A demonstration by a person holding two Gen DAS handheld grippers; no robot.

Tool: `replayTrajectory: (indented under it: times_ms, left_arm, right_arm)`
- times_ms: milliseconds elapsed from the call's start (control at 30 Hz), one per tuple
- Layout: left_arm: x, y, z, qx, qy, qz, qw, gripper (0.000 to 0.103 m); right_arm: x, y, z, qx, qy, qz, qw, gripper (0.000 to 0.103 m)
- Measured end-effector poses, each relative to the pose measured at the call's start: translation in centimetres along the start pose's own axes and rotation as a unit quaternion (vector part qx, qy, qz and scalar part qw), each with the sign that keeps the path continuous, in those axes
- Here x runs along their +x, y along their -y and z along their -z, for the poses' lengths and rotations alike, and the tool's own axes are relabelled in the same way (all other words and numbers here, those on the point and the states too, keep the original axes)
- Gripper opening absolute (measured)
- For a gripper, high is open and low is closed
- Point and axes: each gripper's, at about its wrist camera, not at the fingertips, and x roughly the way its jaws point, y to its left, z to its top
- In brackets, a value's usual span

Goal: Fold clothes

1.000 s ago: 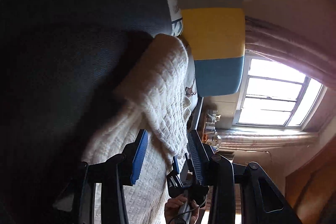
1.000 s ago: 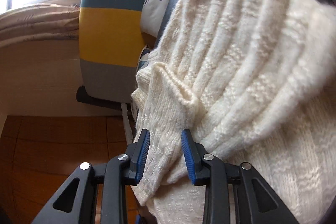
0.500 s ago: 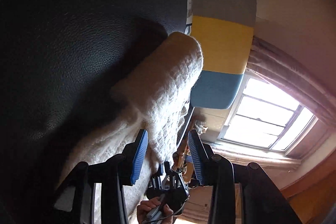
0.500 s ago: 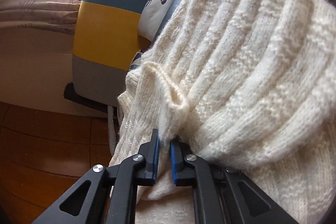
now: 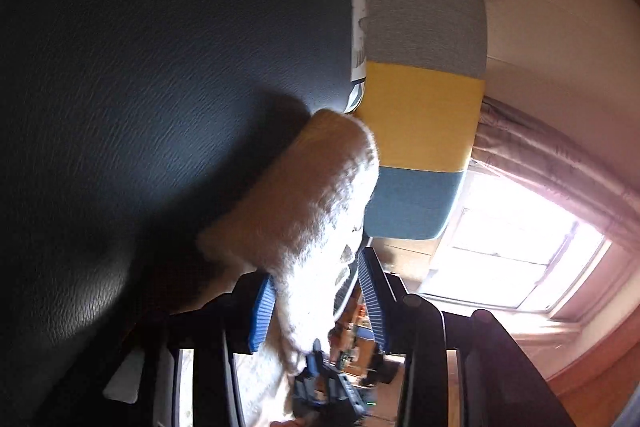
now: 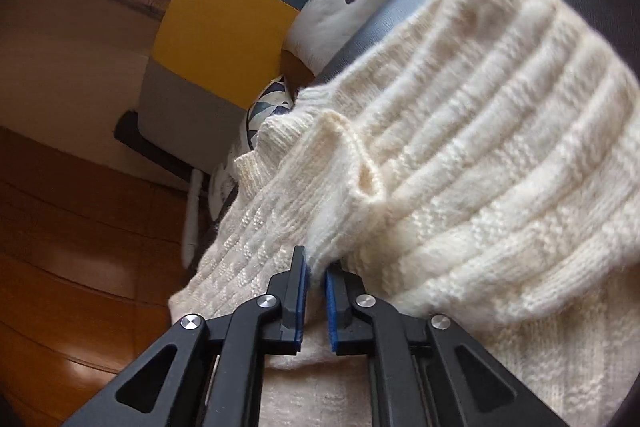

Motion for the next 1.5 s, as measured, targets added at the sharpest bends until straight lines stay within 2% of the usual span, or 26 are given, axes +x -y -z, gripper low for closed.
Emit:
replayTrajectory:
  times_ms: [133,267,333,433,567,633,700,767,800,867,933,1000,1133,1233,1300,1367,1433,1500]
  left_arm:
    - [-0.1,2.3,-0.1,0.062,0.004,-0.013,0.998,0.024]
    - [0.4,3.7,0.6,0.108,-0.002,-0.026,0.9938,0.02]
    - [1.0,3.8,1.1,0.121,-0.011,-0.033,0.9921,0.02]
    - [1.9,4.1,1.8,0.139,-0.024,-0.043,0.989,0.02]
    - [3.1,2.1,1.9,0.105,-0.032,-0.071,0.9914,0.02]
    - [3.5,1.2,1.6,0.081,-0.028,-0.072,0.9937,0.026]
    - [3.7,1.1,1.3,0.079,-0.02,-0.073,0.994,0.026]
    - [3.7,1.4,1.2,0.095,-0.009,-0.074,0.9927,0.015]
    - [3.5,2.1,1.5,0.125,0.001,-0.085,0.9886,0.007]
    - [3.5,3.4,2.1,0.183,0.012,-0.112,0.9766,0.007]
    - [4.2,3.2,2.4,0.201,-0.004,-0.148,0.9683,0.007]
    - [4.5,2.3,2.4,0.211,-0.008,-0.177,0.9613,0.007]
    - [5.1,1.8,1.4,0.184,-0.032,-0.152,0.9706,0.008]
    - [4.7,1.5,1.0,0.171,-0.061,-0.134,0.9741,0.02]
    - [3.6,2.3,1.2,0.205,-0.052,-0.149,0.9659,0.023]
    - [2.4,3.2,1.3,0.24,-0.043,-0.164,0.9558,0.026]
    - [1.3,4.1,1.5,0.275,-0.033,-0.179,0.944,0.027]
    - [0.1,4.9,1.7,0.309,-0.023,-0.194,0.9306,0.031]
  right_arm:
    - [-2.6,-5.4,-1.1,-0.106,0.043,0.033,0.993,0.006]
    - [-5.3,-9.6,-2.6,-0.179,0.082,0.048,0.979,0.006]
    - [-6.0,-9.7,-2.9,-0.188,0.092,0.06,0.976,0.006]
    - [-5.7,-7.4,-3.3,-0.172,0.085,0.085,0.978,0.006]
    - [-4.9,-1.8,-2.2,-0.111,0.057,0.097,0.987,0.006]
    - [-4.3,0.2,-1.7,-0.087,0.048,0.096,0.99,0.006]
    - [-3.8,1.4,-1.5,-0.073,0.04,0.094,0.992,0.006]
    - [-3.8,1.9,-1.5,-0.067,0.039,0.088,0.993,0.006]
    - [-3.8,2.0,-1.5,-0.067,0.041,0.083,0.994,0.006]
    - [-4.7,1.3,-1.7,-0.085,0.058,0.068,0.992,0.006]
    - [-5.3,0.9,-1.8,-0.1,0.065,0.074,0.99,0.006]
    - [-5.2,1.8,-1.7,-0.082,0.058,0.067,0.993,0.006]
    - [-4.3,4.7,-1.4,-0.021,0.038,0.033,0.999,0.007]
    - [-4.4,6.6,-1.8,0.036,0.027,-0.007,0.999,0.01]
    - [-5.1,6.9,-2.0,0.045,0.02,-0.012,0.999,0.016]
    - [-6.4,6.8,-2.0,0.039,0.017,0.006,0.999,0.02]
    - [-8.1,6.1,-1.8,0.01,0.025,0.053,0.998,0.021]
    - [-9.5,3.8,-1.5,-0.065,0.048,0.104,0.991,0.027]
